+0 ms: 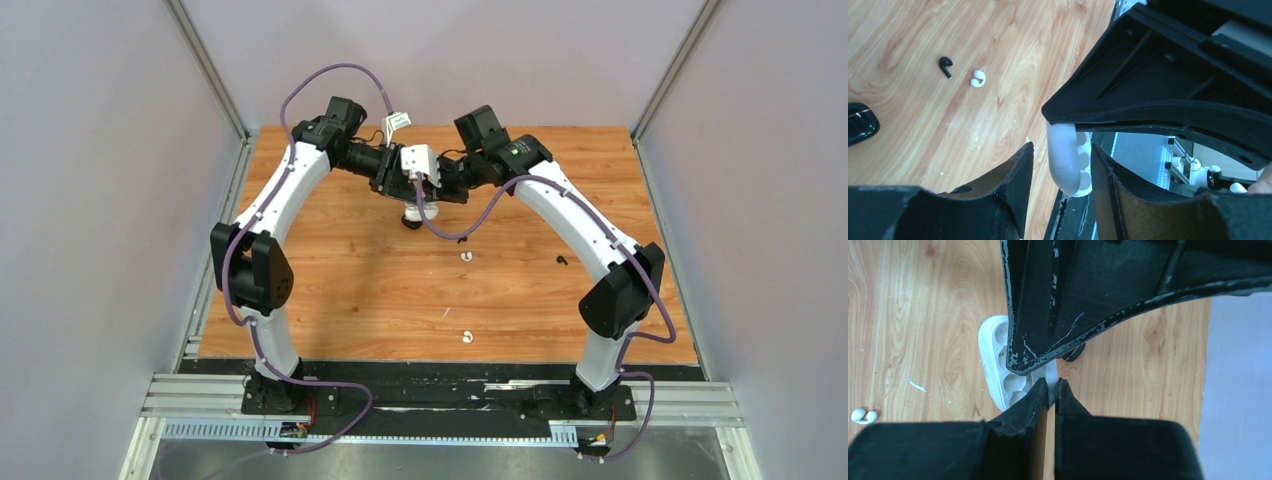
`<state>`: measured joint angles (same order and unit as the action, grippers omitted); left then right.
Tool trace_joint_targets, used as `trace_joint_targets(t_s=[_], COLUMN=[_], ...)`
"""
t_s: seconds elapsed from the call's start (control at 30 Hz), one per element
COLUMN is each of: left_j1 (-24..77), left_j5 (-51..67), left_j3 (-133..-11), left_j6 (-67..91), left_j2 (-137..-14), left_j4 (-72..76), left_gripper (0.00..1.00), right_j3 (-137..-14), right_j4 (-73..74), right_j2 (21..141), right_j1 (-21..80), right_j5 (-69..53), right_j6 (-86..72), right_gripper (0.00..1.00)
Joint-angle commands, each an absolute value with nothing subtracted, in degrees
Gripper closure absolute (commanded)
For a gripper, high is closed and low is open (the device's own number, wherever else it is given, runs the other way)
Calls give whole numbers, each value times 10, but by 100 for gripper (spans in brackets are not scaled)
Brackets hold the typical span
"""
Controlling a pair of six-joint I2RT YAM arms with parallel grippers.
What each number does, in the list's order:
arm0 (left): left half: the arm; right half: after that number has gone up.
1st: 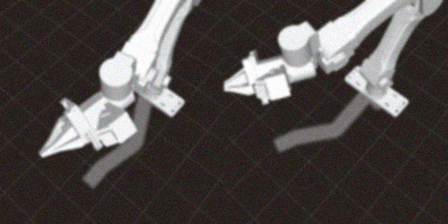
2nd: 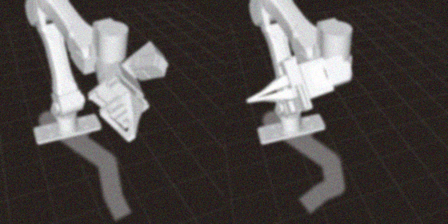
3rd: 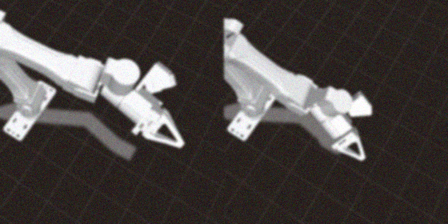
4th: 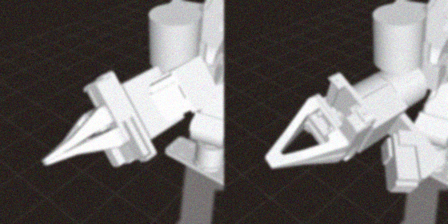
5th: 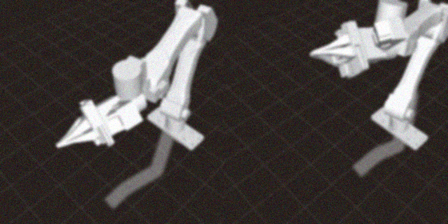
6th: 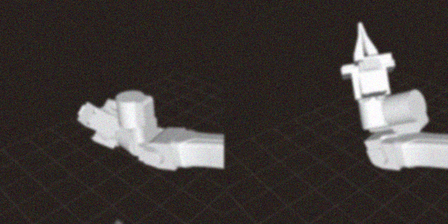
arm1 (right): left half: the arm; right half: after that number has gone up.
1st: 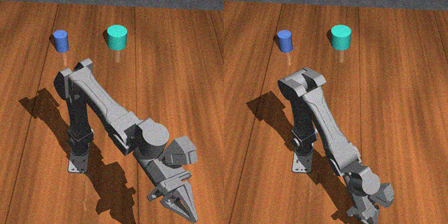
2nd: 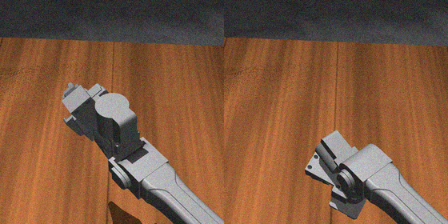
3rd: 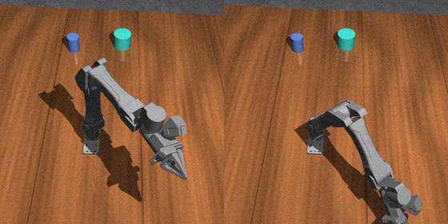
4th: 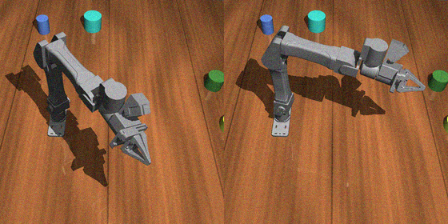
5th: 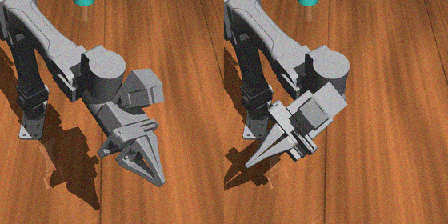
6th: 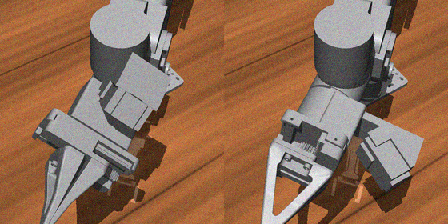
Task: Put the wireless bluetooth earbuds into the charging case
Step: Open the charging case.
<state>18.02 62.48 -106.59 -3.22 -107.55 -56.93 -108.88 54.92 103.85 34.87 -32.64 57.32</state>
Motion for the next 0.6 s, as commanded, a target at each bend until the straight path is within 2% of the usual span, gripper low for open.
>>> trace_joint_targets(t_s=[0.0,0.17,0.2,0.27,0.4,0.5,0.57], left_j1=[185,185,185,185,184,179,175], left_j5=[631,635,637,640,653,657,659], left_j3=[-1091,-1093,-1092,-1092,-1090,-1088,-1088], left_j6=[-60,-61,-59,-49,-32,-12,-9], left_j2=[-1081,-1084,-1085,-1086,-1087,-1091,-1093], left_j4=[-594,-587,-586,-581,-573,-565,-566], left_gripper=[49,62,63,56,50,50,55], right_j3=[-1121,-1118,-1117,-1115,-1110,-1107,-1107], right_j4=[527,526,526,526,527,526,526], right_j2=[1037,1037,1037,1037,1035,1035,1034], right_j1=[356,361,363,365,368,369,369], right_j5=[-327,-324,-323,-320,-315,-311,-311], right_j6=[578,579,580,583,587,590,589], right_gripper=[100,100,100,100,100,100,100])
